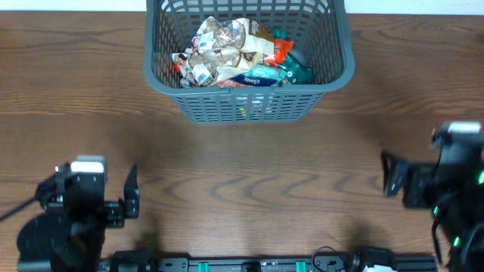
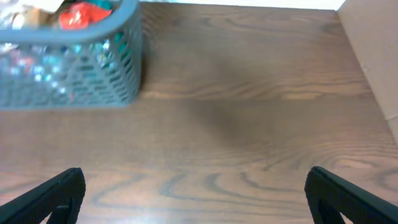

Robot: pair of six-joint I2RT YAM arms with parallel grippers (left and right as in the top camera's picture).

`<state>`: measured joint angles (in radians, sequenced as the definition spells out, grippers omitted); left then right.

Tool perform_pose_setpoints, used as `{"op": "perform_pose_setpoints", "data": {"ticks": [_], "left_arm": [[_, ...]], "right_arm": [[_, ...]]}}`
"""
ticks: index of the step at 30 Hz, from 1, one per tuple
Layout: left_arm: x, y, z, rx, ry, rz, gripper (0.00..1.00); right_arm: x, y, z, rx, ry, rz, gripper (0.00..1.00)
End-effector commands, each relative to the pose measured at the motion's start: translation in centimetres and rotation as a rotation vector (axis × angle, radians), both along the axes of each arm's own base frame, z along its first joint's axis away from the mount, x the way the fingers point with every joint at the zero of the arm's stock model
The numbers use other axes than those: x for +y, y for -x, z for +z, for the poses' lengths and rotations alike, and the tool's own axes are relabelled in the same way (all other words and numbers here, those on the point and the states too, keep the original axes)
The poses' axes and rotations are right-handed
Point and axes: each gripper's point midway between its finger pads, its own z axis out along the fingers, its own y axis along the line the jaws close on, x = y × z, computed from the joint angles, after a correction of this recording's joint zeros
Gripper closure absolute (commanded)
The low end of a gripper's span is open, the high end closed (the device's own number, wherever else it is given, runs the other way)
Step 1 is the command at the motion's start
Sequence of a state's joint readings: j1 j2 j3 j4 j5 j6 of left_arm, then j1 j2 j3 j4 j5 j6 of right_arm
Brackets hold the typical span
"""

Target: Pack container

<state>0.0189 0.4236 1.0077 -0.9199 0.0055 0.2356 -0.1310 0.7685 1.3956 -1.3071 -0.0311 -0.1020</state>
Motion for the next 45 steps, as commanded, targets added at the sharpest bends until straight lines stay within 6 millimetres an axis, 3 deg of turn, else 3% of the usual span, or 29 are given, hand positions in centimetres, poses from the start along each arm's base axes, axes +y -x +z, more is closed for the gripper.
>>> {"op": "perform_pose_setpoints", "data": {"ticks": [1, 7, 13, 30, 36, 45], "left_arm": [[-0.2, 1.3, -1.4, -0.006, 0.014, -0.005, 0.01], [-0.2, 2.8, -4.8, 0.047, 0.038, 0.007, 0.01], [-0.2, 3.1, -5.8, 0.084, 0.039, 0.008, 0.01], [-0.2, 3.3, -6.1, 0.100, 0.039, 0.008, 0.02], [-0.2, 3.3, -6.1, 0.100, 0.039, 0.008, 0.01], [-0.2, 3.3, -6.1, 0.100, 0.039, 0.008, 0.01]], "right_arm": [[0.9, 1.7, -2.5, 0.005, 0.032, 0.076, 0.01], [1.2, 3.9, -5.6, 0.001, 0.049, 0.088, 0.01], [1.3, 4.8, -7.5, 0.070, 0.038, 0.089, 0.01], [1.3, 5.0, -7.4, 0.056, 0.040, 0.089, 0.01], [0.4, 6.9, -6.4, -0.030, 0.144, 0.079, 0.01], [1.8, 10.4, -3.4, -0.331, 0.146, 0.138, 0.01]]}}
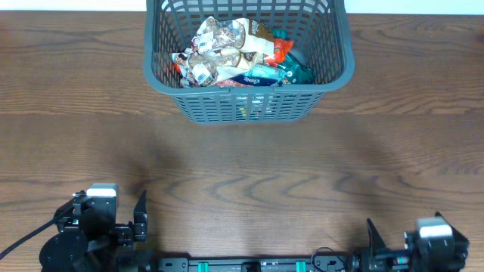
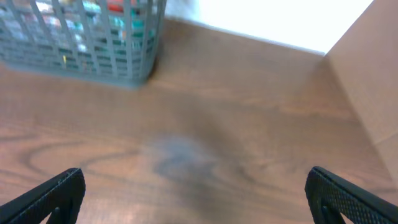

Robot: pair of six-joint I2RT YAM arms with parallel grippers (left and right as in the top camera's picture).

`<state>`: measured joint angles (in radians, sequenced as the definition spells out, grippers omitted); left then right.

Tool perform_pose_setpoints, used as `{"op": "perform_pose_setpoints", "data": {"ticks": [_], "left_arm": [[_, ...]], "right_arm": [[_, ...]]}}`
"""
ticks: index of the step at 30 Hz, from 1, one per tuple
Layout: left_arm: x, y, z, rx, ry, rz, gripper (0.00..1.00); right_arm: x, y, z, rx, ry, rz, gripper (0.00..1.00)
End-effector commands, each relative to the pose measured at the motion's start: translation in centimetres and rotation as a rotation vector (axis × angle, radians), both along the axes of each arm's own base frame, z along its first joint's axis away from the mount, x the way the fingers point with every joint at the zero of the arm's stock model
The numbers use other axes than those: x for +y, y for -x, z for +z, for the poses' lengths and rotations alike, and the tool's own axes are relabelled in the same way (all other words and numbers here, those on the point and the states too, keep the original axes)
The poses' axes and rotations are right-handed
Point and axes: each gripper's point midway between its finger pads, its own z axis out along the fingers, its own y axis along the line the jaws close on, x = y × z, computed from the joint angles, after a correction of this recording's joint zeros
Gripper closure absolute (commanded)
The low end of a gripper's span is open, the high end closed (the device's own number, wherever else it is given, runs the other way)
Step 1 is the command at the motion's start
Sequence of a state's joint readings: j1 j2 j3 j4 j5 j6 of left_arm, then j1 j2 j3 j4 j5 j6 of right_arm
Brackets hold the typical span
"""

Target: Pack container

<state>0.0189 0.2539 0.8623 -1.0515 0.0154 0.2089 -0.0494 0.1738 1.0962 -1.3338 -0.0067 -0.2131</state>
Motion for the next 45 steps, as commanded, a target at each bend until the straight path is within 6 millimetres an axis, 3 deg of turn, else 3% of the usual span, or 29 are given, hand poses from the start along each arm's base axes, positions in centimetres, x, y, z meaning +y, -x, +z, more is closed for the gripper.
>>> {"op": "perform_pose_setpoints", "data": {"ticks": [1, 5, 10, 26, 38, 45], "left_arm": [[0.0, 0.1, 0.0, -0.005, 0.008, 0.005, 0.02], [0.0, 0.1, 0.0, -0.005, 0.008, 0.005, 0.01], [0.0, 0.1, 0.0, -0.005, 0.008, 0.005, 0.01], [0.0, 0.1, 0.0, -0.005, 0.008, 0.005, 0.01], [0.0, 0.1, 0.0, -0.005, 0.008, 0.005, 0.01], [0.0, 0.1, 0.0, -0.005, 0.008, 0.005, 0.01]], "right_arm": [[0.3, 0.6, 1.8, -0.125, 0.014, 0.024, 0.01], [1.0, 0.8, 4.2, -0.263, 0.005, 0.066, 0.01], [2.2, -0.3, 4.2, -0.325, -0.009, 0.132, 0.01], [1.5, -7.6, -1.4, -0.289, -0.050, 0.095, 0.01], [-2.9, -11.1, -5.5, -0.312, -0.267, -0.223, 0.01], [-2.3, -14.4, -8.3, -0.394, -0.284, -0.166, 0.01]]}}
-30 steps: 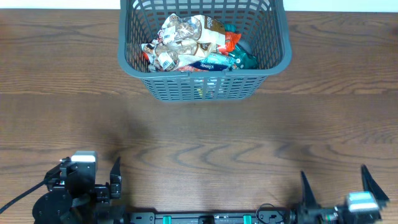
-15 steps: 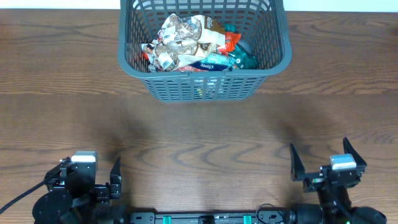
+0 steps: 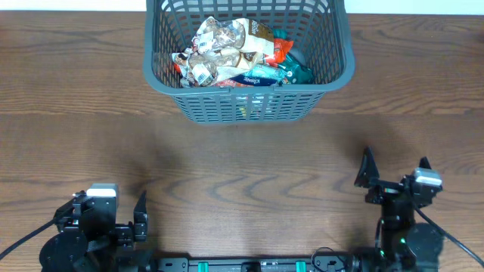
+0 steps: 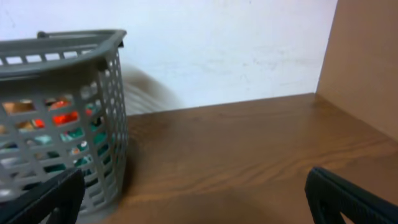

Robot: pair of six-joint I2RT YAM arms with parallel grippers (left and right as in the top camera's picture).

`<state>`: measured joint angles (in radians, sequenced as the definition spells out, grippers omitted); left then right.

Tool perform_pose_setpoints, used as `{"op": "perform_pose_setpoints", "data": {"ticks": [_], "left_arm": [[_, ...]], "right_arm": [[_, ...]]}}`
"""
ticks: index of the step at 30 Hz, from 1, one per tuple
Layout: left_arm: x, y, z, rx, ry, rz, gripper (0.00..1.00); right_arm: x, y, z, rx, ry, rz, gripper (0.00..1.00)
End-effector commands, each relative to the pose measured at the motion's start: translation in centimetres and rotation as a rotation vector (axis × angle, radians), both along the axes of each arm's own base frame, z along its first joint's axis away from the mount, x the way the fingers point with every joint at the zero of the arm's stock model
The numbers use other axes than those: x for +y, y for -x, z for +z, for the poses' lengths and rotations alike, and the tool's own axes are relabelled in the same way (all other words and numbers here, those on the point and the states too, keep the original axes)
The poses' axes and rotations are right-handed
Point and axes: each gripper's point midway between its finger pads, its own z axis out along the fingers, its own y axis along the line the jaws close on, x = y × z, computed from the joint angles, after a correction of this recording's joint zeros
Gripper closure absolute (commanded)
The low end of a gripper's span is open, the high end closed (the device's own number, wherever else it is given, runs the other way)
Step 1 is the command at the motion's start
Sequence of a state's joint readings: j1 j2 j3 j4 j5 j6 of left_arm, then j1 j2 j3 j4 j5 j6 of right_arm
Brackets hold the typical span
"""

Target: Pack container

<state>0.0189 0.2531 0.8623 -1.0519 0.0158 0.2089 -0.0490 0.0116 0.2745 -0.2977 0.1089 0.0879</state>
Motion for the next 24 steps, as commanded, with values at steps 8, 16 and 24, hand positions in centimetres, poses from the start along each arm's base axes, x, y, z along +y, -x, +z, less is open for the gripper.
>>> {"op": "perform_pose_setpoints", "data": {"ticks": [8, 16, 24], "left_arm": [[0.0, 0.1, 0.0, -0.005, 0.008, 0.005, 0.01], [0.0, 0.1, 0.0, -0.005, 0.008, 0.005, 0.01], [0.0, 0.1, 0.0, -0.005, 0.008, 0.005, 0.01]], "right_arm": [[2.4, -2.4, -6.4, 0.029, -0.030, 0.135, 0.01], [4.3, -2.4, -7.3, 0.053, 0.108, 0.231, 0.01], [4.5, -2.4, -7.3, 0.056, 0.140, 0.240, 0.01]]}}
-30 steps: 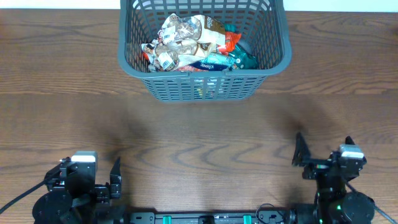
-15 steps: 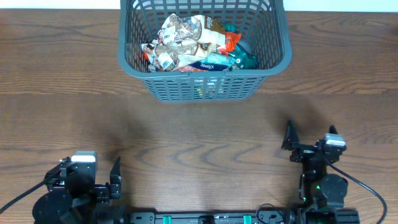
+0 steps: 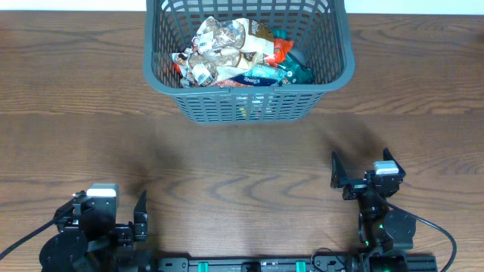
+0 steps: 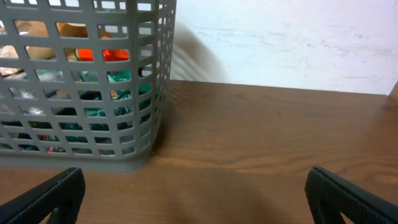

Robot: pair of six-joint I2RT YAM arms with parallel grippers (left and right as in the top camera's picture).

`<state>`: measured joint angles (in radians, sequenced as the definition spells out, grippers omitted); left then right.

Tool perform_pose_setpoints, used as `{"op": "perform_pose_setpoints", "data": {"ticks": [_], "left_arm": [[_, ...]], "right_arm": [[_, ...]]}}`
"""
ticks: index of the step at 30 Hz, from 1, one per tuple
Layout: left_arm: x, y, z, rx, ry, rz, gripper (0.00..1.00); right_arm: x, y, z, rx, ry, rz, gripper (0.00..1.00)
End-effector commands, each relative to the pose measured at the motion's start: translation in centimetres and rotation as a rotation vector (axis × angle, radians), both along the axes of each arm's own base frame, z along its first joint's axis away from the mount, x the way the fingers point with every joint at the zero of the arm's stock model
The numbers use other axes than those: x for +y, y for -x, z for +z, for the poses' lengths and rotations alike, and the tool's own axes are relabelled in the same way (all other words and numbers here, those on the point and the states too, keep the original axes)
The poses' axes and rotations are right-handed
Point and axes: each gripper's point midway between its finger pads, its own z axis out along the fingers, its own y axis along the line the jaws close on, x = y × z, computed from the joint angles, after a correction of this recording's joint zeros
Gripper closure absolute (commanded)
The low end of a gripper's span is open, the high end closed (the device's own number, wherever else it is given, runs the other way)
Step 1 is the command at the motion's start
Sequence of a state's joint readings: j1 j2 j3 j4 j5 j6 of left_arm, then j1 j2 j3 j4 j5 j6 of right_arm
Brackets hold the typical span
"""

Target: Pack container

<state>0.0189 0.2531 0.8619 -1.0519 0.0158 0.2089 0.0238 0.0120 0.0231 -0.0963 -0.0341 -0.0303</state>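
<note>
A grey mesh basket (image 3: 249,94) stands at the far middle of the wooden table, holding several snack packets (image 3: 234,53). In the right wrist view its wall (image 4: 74,163) fills the upper left, and an orange packet (image 4: 112,55) shows through the mesh. My right gripper (image 3: 361,162) sits near the front right, pointing at the basket, open and empty (image 4: 199,199). Its dark fingers (image 4: 43,199) reach the frame's lower corners. My left gripper (image 3: 107,202) rests at the front left, far from the basket; its jaws look spread with nothing between them.
Bare wood grain table (image 3: 242,174) stretches between the basket and both arms. A white wall (image 4: 280,43) rises behind the table's far edge. A black rail with green fittings (image 3: 249,264) runs along the near edge.
My right gripper has shifted left and slightly toward the basket; its camera now sees the basket's wall closer and larger. The left arm and the basket's contents are unchanged.
First both arms stood mid-table, the right at the right edge, both empty. Then both were low at the near edge. After that the right gripper was up again, level toward the basket, and now it is nearer the basket's right corner. The packets stayed in the basket throughout.
</note>
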Motion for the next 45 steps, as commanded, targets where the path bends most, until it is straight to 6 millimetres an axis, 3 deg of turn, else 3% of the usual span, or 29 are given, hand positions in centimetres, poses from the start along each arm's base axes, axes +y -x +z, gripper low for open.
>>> {"op": "perform_pose_setpoints", "data": {"ticks": [1, 34, 38, 45], "left_arm": [[0.0, 0.1, 0.1, -0.005, 0.008, 0.005, 0.01], [-0.4, 0.4, -0.3, -0.012, 0.015, -0.018, 0.01], [-2.7, -0.9, -0.5, -0.117, 0.071, -0.139, 0.01], [-3.6, -4.6, -1.7, -0.329, 0.108, -0.190, 0.01]], "right_arm": [[0.3, 0.0, -0.2, -0.002, 0.030, 0.018, 0.01], [0.4, 0.0, -0.1, -0.004, 0.026, 0.021, 0.01], [0.4, 0.0, -0.1, -0.004, 0.026, 0.021, 0.01], [0.4, 0.0, -0.1, -0.004, 0.026, 0.021, 0.01]]}}
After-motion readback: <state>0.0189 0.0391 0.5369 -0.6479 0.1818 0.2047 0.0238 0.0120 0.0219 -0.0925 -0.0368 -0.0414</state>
